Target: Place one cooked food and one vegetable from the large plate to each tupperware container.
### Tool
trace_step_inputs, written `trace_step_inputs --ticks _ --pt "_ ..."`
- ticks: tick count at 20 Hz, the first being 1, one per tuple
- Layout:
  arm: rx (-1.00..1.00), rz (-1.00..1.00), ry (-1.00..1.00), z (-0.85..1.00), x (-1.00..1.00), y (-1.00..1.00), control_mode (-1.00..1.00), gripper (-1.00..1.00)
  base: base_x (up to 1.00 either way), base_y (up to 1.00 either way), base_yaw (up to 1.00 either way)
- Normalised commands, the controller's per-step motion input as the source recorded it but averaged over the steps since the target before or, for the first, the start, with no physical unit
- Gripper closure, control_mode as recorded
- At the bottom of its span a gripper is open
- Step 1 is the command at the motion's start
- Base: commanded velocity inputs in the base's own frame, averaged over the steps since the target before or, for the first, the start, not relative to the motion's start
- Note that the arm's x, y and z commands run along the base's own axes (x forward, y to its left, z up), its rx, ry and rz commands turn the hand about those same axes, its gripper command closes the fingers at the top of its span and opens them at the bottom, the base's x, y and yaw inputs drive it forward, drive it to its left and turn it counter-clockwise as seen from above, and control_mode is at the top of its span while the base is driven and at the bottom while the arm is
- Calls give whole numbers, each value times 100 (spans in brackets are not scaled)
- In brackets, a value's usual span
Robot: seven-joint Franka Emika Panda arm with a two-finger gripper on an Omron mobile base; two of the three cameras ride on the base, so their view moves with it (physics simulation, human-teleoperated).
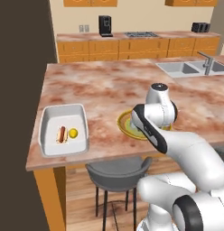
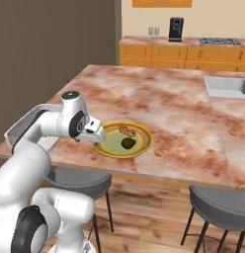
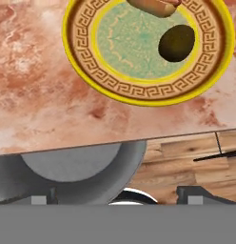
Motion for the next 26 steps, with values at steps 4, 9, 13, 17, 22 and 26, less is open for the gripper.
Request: trace_step_inputs --ticks 4,9,13,17,22,26 --pt "0 0 0 0 0 0 100 -100 9 -62 2" --pt "0 0 0 0 0 0 100 -100 21 -49 6" --pt "0 0 0 0 0 0 100 -100 39 -22 2" --pt "0 0 0 0 0 0 100 -100 67 0 5" --pt "0 3 0 0 7 0 -100 -100 15 -2 4" --pt "2 13 0 -22 89 2 -100 -100 0 0 0"
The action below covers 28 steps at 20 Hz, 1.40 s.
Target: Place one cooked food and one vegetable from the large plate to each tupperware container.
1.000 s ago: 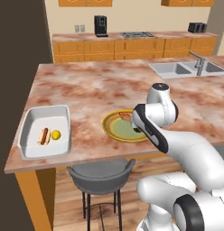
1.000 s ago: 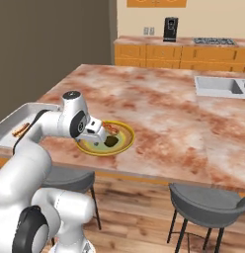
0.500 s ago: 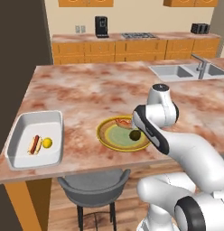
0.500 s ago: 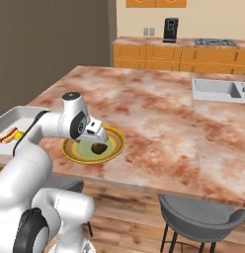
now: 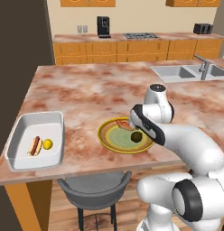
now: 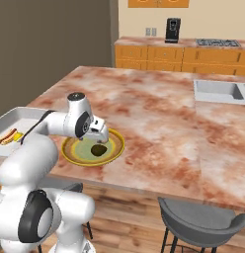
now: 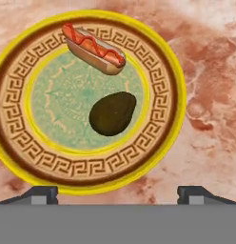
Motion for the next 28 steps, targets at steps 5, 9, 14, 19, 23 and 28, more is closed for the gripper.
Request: trace_step_inputs --ticks 5,9,14,19,23,28 --pt "-1 10 1 -56 79 -1 -100 -100 0 0 0" --pt "-6 -14 22 -50 39 0 -100 -100 0 0 0" --pt "-3 -23 18 -24 26 2 -100 -100 0 0 0" --pt "0 -17 2 -28 12 0 -100 -100 0 0 0" --pt "0 -9 6 -38 0 0 -100 -100 0 0 0" --pt "0 -4 2 -38 0 0 -100 -100 0 0 0"
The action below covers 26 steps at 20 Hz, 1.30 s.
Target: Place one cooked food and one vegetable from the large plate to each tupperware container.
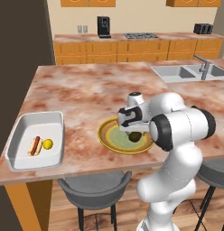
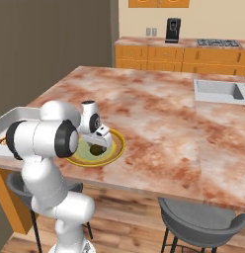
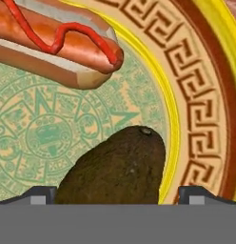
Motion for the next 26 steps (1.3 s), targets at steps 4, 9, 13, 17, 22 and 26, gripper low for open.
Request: trace_step_inputs --ticks 4,9,13,17,22,26 --pt "0 -2 0 -35 0 0 -100 -100 0 0 0" --pt "0 -5 0 -41 0 0 -100 -100 0 0 0" --pt "0 -1 0 -23 0 1 -100 -100 0 0 0" --pt "1 0 0 -16 0 0 -100 100 0 0 0" --pt "2 0 0 -17 0 0 -100 100 0 0 0" --pt "1 0 -3 19 -32 21 -100 100 0 0 0"
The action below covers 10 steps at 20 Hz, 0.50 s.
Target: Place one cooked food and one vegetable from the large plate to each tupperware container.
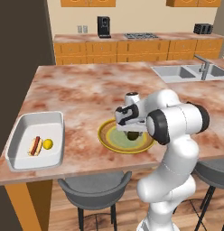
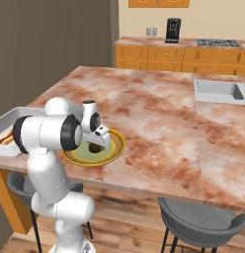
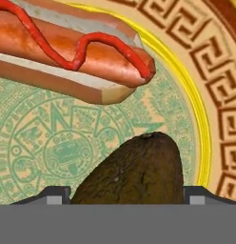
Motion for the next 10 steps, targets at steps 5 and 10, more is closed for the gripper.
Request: trace_step_inputs --ticks 5,10 --pt "0 15 -24 97 -100 11 -100 100 0 0 0" --pt "0 21 -11 100 -100 -5 -100 100 0 0 0"
